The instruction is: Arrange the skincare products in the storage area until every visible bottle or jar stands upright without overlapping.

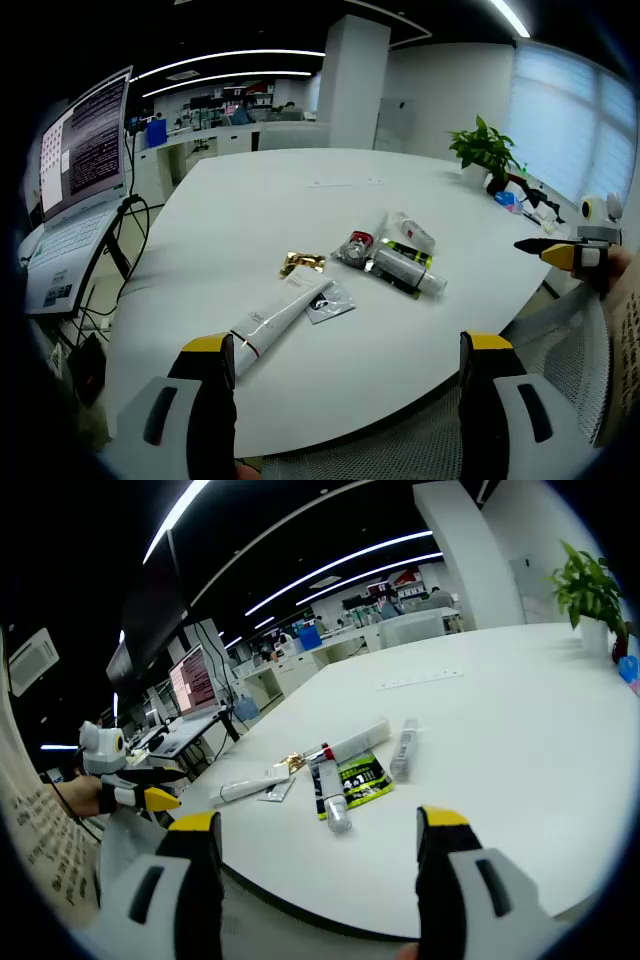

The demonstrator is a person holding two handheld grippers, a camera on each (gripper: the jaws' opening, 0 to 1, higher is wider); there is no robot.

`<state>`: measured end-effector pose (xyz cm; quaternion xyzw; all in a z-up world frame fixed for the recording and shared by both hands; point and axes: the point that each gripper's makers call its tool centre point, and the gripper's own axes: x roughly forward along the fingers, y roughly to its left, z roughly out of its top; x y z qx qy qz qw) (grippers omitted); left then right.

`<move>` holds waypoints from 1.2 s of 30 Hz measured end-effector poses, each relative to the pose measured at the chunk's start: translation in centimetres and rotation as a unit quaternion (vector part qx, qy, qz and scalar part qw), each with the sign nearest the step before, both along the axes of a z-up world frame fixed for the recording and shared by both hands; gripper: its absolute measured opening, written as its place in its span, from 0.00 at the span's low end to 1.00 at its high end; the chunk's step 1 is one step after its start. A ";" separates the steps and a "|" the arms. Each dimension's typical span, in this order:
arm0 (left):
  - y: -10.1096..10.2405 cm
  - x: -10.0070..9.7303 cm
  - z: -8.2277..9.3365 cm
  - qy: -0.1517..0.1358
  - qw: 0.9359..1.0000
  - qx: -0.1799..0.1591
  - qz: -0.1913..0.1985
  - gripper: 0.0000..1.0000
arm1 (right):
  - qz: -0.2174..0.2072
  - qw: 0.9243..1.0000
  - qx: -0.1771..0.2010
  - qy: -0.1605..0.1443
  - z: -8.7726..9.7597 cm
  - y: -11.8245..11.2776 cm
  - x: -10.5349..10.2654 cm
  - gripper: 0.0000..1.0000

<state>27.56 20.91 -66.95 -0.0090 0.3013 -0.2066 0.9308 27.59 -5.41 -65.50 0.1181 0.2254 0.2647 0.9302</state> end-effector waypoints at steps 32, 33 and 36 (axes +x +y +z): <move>0.0 0.0 0.2 -0.008 1.000 0.000 0.000 0.91 | -0.006 0.999 0.009 0.042 -0.5 -0.2 0.3 0.77; 0.0 0.0 0.2 -0.008 1.000 0.001 0.000 0.91 | -0.006 0.999 0.008 0.042 -0.5 -0.2 0.4 0.77; 0.0 0.0 0.2 -0.009 1.000 0.001 -0.001 0.91 | -0.002 0.999 -0.014 0.035 -0.2 -0.8 1.2 0.77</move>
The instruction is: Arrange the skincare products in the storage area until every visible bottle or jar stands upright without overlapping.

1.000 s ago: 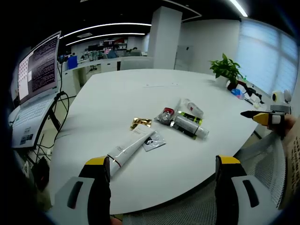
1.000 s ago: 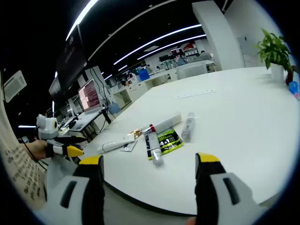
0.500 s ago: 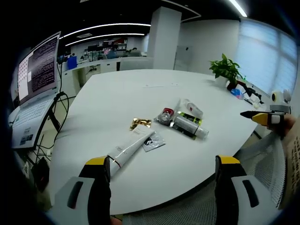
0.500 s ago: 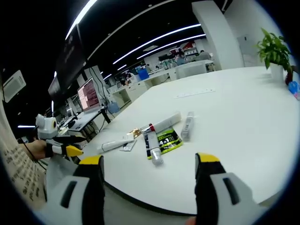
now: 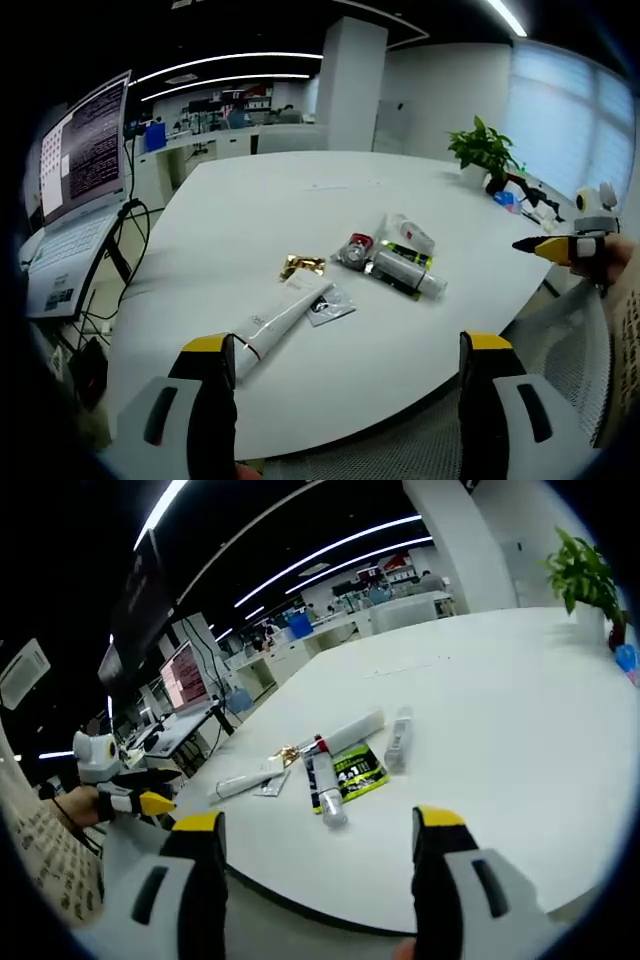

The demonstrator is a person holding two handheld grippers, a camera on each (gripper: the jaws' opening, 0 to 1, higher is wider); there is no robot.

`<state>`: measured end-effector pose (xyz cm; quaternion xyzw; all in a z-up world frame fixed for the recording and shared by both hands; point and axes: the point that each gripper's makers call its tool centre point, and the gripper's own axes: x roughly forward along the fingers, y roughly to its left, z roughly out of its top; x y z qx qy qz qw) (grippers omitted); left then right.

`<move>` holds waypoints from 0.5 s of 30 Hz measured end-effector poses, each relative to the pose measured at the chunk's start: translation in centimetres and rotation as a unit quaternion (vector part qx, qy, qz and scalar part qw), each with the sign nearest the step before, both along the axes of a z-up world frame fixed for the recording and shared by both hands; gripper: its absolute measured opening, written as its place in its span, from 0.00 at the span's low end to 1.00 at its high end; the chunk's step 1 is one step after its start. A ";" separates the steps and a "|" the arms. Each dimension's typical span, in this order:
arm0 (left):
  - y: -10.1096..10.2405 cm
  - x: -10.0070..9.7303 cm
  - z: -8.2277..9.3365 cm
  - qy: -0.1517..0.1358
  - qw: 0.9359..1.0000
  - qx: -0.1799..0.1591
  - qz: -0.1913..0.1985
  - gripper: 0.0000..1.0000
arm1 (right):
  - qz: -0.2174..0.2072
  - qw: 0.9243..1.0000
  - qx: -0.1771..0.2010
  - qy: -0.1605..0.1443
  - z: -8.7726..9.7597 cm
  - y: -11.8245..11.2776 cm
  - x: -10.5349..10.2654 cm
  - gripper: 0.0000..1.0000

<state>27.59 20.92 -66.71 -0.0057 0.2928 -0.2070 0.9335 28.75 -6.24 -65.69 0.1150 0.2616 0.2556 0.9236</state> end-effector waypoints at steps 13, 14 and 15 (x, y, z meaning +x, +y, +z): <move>0.3 0.1 0.3 -0.006 1.000 -0.011 0.009 0.90 | 0.047 0.996 -0.068 -0.027 0.7 -1.1 7.2 0.70; 0.4 0.1 0.3 -0.006 1.000 -0.013 0.010 0.90 | 0.053 0.996 -0.072 -0.029 0.7 -0.8 7.9 0.70; 0.4 0.1 0.3 -0.006 1.000 -0.014 0.011 0.90 | 0.061 0.995 -0.077 -0.030 0.6 -0.6 8.5 0.69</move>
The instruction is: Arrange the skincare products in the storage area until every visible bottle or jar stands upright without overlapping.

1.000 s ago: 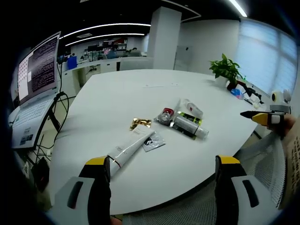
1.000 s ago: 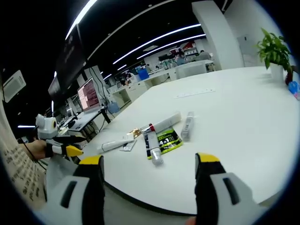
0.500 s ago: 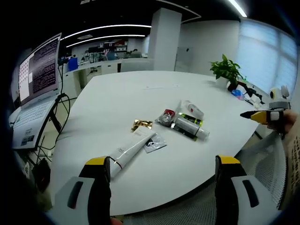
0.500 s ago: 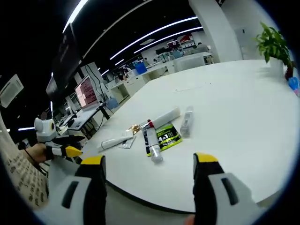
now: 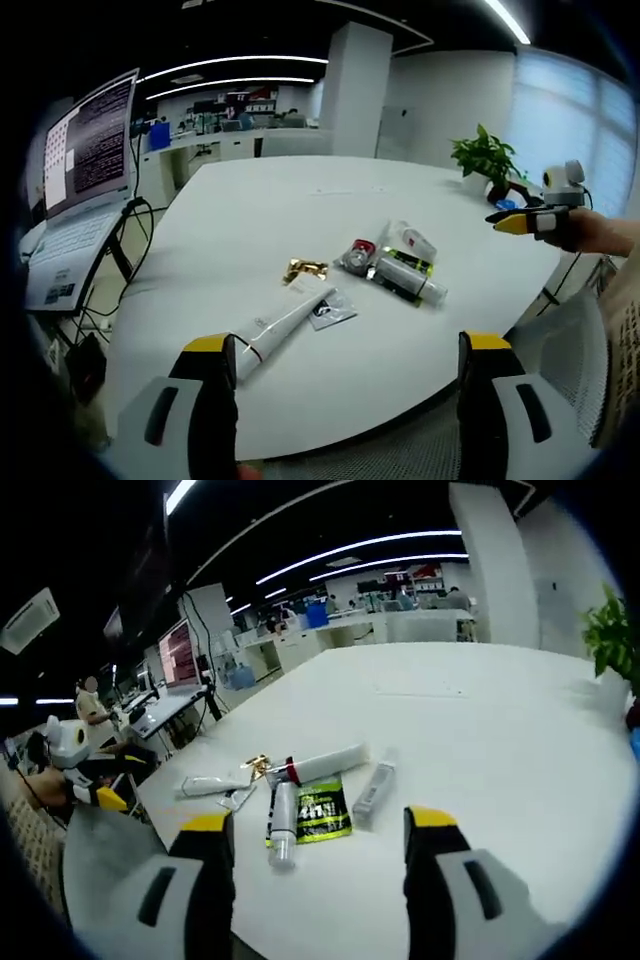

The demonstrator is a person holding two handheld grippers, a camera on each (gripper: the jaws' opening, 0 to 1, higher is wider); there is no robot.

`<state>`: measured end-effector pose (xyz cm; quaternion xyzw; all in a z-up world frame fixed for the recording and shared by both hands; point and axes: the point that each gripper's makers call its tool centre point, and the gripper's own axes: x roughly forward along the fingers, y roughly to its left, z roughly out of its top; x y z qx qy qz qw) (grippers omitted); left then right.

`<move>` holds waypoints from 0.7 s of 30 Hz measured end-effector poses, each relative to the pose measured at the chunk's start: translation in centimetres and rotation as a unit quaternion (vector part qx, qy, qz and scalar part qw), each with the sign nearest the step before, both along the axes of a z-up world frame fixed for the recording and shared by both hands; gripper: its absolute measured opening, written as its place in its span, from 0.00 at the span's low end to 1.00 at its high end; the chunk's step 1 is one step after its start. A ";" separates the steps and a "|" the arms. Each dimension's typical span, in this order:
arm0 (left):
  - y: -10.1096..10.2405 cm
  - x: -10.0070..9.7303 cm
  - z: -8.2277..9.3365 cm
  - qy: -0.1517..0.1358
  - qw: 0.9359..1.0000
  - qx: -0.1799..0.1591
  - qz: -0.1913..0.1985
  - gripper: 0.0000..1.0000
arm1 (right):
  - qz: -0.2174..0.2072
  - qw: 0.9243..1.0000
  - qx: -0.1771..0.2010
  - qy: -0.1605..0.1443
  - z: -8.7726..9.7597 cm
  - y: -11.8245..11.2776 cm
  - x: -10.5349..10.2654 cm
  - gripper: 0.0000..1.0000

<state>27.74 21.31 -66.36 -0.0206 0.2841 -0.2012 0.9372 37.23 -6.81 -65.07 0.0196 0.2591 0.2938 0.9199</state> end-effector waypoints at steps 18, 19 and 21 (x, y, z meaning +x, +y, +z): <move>0.7 0.2 0.1 -0.001 1.000 -0.014 0.019 0.89 | 0.066 0.987 -0.137 0.059 -5.4 1.9 7.1 0.60; 0.7 0.2 0.1 0.000 1.000 -0.014 0.020 0.89 | 0.061 0.986 -0.142 0.068 -6.1 1.8 7.6 0.58; 0.8 0.2 0.1 0.001 1.000 -0.014 0.021 0.89 | 0.047 0.984 -0.147 0.088 -7.3 1.8 8.4 0.54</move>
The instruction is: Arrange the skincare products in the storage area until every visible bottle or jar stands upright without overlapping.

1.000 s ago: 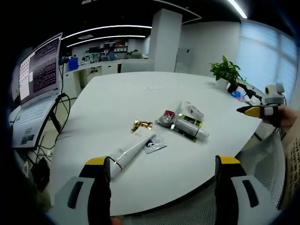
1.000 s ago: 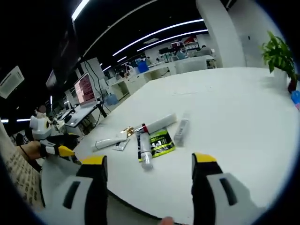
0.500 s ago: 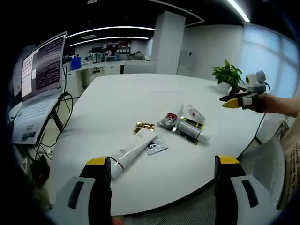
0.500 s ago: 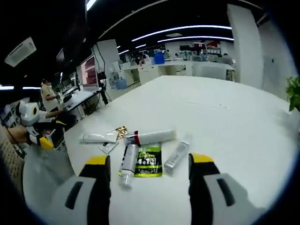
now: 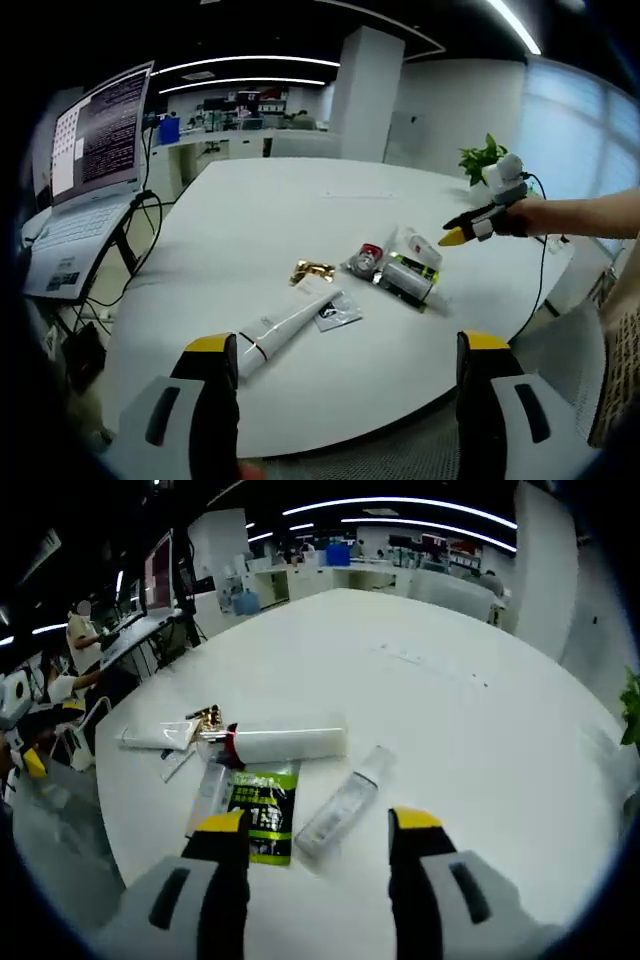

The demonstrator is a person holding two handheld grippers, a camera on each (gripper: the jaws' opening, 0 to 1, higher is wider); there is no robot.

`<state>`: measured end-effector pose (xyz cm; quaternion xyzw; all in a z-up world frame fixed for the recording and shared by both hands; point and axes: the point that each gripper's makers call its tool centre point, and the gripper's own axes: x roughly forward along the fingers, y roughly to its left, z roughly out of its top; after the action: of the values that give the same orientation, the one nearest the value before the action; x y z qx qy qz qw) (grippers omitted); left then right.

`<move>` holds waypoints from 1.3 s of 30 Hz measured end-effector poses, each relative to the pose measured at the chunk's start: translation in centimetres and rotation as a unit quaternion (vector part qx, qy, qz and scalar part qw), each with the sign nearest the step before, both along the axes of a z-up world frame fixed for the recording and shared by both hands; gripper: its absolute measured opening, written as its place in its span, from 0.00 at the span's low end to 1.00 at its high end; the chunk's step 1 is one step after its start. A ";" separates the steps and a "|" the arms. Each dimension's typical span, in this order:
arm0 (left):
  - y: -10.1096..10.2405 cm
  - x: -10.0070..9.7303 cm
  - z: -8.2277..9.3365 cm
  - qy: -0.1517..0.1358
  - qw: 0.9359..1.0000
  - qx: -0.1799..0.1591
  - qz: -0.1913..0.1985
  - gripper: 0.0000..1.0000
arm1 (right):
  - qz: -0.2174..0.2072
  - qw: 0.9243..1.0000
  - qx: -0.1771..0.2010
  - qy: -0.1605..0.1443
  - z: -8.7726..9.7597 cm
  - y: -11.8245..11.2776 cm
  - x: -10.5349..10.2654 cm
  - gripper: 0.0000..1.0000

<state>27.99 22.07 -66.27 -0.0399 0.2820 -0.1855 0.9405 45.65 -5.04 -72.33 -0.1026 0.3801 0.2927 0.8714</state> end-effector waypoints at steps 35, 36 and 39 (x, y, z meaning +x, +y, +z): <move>-0.8 -0.3 -0.5 0.048 0.998 -0.041 -0.004 0.92 | -0.162 0.970 0.160 0.081 -3.4 -1.4 -0.6 0.20; -1.0 -0.3 -0.5 0.052 0.998 -0.036 -0.007 0.93 | -0.168 0.967 0.172 0.083 -3.2 -1.5 -1.0 0.20; -1.9 -0.3 -0.1 0.051 0.998 -0.034 -0.018 0.94 | -0.184 0.943 0.268 0.074 -0.9 -0.5 -2.5 0.20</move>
<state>27.72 20.19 -66.42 -0.0764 0.3238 -0.2100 0.9194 43.13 -5.56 -73.24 0.2280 0.3632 0.2248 0.8750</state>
